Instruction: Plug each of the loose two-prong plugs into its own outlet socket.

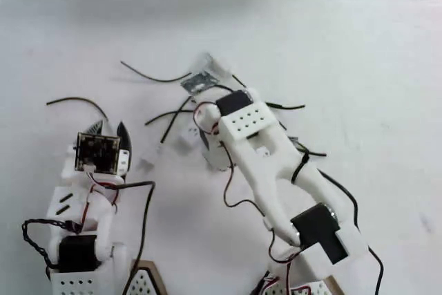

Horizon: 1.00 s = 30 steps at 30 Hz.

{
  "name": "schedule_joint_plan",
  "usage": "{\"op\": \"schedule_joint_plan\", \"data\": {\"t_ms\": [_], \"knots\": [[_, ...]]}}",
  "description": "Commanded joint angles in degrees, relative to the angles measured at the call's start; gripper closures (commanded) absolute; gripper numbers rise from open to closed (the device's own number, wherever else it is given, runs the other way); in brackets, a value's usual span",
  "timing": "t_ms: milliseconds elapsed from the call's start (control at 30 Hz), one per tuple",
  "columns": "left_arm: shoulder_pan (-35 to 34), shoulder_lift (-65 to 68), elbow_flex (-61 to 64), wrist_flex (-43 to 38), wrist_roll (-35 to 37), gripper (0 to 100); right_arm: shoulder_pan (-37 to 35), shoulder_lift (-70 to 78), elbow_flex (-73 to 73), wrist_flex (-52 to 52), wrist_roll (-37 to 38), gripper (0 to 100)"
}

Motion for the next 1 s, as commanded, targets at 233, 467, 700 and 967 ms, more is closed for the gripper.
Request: {"op": "schedule_joint_plan", "data": {"t_ms": [233, 467, 700, 967], "knots": [[0.1, -0.4, -0.3, -0.4, 0.5, 86, 0.6, -2.7, 0.2, -5.7, -22.6, 84.0], [0.1, -0.4, -0.3, -0.4, 0.5, 86, 0.0, 4.5, -0.4, -7.6, -26.4, 76.5], [0.1, -0.4, -0.3, -0.4, 0.5, 86, -0.1, 10.2, -1.5, -12.0, -28.7, 81.1], [0.1, -0.4, -0.3, -0.4, 0.5, 86, -1.5, 10.4, -3.3, -12.8, -28.7, 81.0]]}}
